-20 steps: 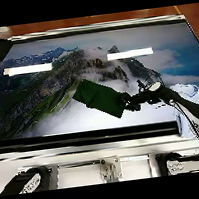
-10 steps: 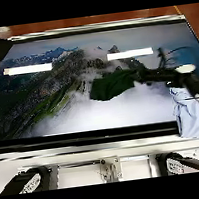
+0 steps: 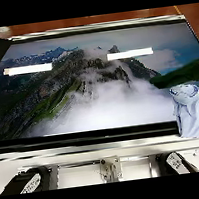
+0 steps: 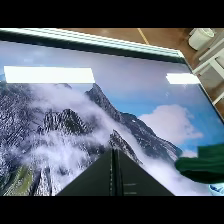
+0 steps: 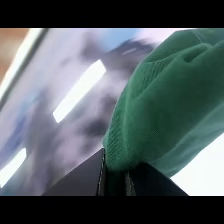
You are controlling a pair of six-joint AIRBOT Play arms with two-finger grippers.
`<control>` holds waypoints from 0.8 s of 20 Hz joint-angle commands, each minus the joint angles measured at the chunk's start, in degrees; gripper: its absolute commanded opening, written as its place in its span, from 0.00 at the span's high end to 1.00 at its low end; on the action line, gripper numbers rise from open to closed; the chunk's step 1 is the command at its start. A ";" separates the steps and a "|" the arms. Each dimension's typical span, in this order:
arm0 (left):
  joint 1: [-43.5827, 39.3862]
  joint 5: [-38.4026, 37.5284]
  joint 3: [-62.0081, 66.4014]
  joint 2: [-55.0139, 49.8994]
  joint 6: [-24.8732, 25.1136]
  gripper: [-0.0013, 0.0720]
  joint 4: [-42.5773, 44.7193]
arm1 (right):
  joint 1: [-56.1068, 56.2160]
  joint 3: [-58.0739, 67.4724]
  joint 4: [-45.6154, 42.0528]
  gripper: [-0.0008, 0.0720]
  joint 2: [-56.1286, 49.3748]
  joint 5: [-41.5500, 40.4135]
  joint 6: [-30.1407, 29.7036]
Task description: Fold the shirts.
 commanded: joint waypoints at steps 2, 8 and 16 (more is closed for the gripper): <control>0.02 0.04 0.00 1.22 0.00 0.93 -0.02 | -11.80 0.33 -4.24 0.92 0.98 1.88 -2.10; 0.02 0.04 0.00 1.42 0.00 0.93 -0.04 | -12.15 0.33 16.06 0.92 0.98 -7.43 -14.97; 0.02 -2.10 0.00 1.62 0.00 0.93 -0.07 | -12.20 0.33 -11.45 0.92 0.98 0.28 -14.14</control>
